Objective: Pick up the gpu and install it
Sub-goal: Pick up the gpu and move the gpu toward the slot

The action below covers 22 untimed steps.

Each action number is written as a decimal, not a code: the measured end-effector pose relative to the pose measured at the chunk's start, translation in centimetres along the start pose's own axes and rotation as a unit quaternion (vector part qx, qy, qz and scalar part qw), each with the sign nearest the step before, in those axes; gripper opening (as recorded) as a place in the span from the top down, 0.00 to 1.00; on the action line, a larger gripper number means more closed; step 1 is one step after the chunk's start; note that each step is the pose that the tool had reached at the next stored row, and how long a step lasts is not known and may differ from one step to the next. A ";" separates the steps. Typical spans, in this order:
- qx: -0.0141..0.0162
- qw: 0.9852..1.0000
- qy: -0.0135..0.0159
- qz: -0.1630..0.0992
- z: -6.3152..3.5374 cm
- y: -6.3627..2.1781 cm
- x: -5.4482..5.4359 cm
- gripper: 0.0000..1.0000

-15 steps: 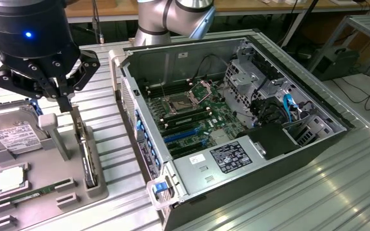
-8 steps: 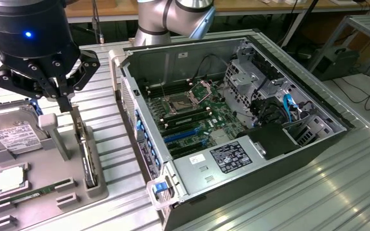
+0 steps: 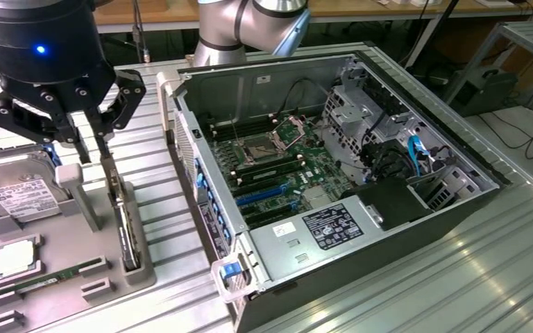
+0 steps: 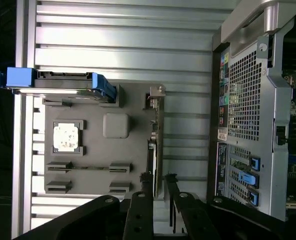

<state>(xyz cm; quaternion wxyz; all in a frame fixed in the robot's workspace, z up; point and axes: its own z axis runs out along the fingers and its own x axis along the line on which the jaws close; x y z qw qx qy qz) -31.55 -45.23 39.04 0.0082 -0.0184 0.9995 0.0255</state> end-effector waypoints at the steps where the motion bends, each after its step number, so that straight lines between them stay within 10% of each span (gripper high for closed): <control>1: 0.000 1.000 0.000 0.000 0.00 0.00 0.0 0.76; 8: 0.000 1.000 0.000 0.000 0.00 0.00 0.0 0.40; 22: 0.000 1.000 0.002 -0.005 1.05 -0.03 0.0 0.40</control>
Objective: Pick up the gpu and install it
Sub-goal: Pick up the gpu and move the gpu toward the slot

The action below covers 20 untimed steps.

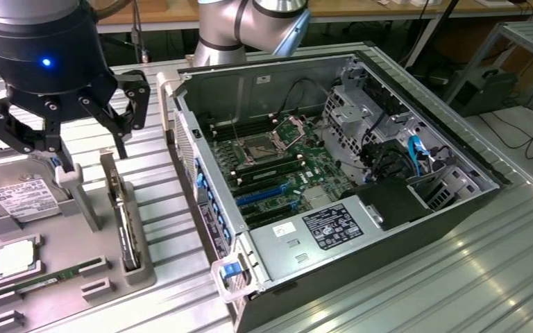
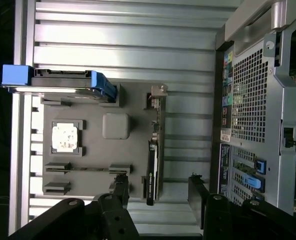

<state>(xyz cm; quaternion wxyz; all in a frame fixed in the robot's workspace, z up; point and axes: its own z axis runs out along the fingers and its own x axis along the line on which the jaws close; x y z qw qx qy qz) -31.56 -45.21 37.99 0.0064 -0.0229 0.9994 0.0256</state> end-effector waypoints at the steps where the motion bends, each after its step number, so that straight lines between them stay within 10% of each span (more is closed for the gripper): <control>1: 0.000 1.000 0.000 -0.001 0.11 0.00 0.0 0.40; 20: 0.000 1.000 0.001 -0.004 3.79 -0.39 0.2 0.40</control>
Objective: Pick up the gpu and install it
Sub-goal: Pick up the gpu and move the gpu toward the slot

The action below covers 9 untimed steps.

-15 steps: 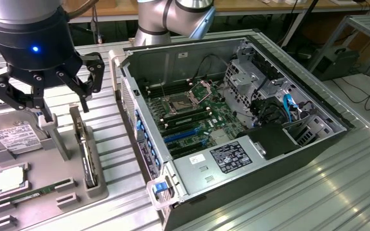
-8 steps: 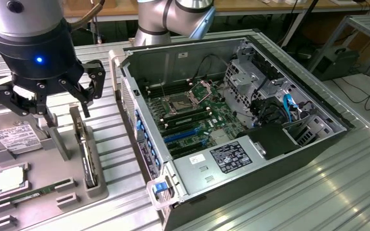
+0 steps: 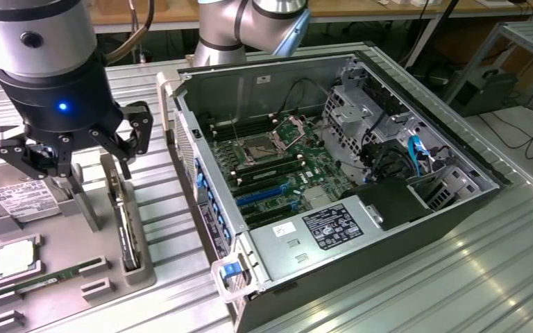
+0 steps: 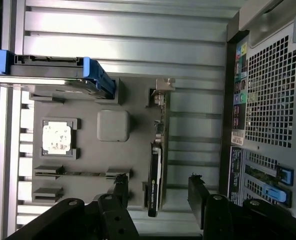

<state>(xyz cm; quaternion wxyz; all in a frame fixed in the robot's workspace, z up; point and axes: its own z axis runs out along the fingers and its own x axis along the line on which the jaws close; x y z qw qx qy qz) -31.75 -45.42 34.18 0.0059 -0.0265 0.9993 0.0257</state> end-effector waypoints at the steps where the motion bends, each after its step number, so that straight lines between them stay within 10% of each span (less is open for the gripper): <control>1: 0.000 1.000 0.000 0.000 0.18 -0.01 0.0 0.40; 9: 0.000 1.000 0.000 0.000 1.73 -0.08 0.1 0.40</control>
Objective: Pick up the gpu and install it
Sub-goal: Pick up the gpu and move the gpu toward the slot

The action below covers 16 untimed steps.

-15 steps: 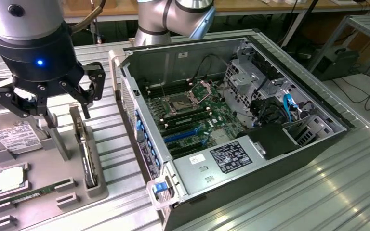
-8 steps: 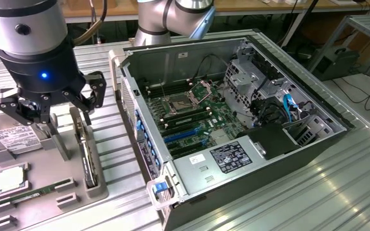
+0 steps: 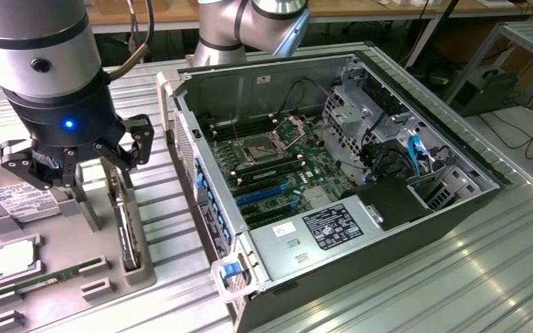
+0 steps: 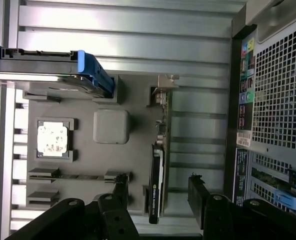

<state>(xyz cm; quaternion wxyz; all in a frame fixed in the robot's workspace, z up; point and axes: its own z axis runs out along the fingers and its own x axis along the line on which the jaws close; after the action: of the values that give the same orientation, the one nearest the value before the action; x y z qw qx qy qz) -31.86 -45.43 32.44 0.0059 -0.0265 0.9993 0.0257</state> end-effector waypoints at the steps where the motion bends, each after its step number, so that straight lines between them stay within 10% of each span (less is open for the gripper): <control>1: 0.000 1.000 0.000 0.000 0.16 -0.01 0.0 0.40; 16: 0.000 1.000 0.000 0.001 2.97 -0.21 0.2 0.40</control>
<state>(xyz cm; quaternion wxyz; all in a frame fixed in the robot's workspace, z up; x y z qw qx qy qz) -32.04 -45.49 29.46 0.0059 -0.0253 0.9993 0.0256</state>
